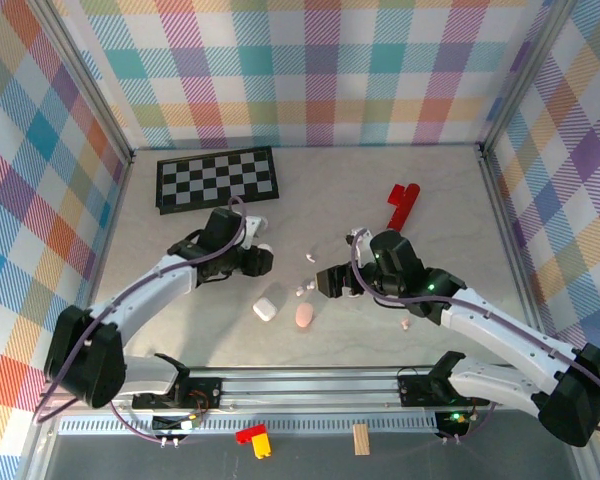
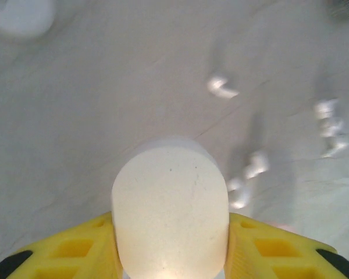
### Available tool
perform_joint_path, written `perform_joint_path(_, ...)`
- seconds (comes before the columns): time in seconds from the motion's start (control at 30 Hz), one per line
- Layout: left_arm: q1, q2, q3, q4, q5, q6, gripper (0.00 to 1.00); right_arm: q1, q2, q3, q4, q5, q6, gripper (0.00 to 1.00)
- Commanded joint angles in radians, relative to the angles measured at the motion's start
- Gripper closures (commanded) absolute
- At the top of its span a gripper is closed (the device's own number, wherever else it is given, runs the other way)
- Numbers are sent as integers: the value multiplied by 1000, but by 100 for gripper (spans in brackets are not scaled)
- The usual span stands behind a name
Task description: Insert wireless bluetooth earbuds into charging case
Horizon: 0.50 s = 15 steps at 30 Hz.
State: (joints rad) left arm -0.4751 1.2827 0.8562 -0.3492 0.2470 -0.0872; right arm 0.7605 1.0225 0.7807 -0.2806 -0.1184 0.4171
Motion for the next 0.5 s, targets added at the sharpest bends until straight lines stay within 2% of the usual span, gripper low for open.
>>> perform_joint_path(0.0,-7,-87,-71,207,184,103,57,-32,38,107,-30,-164,44,1)
perform_joint_path(0.17,-14,-121,-80,256,260,187,57,-116,166,268,-198,-272,181,2)
perform_joint_path(0.3,-34,-121,-70,281,348,278,58,-163,257,341,-217,-410,235,14)
perform_joint_path(0.47,-82,-118,-54,286,343,393,58,-165,339,406,-212,-524,233,25)
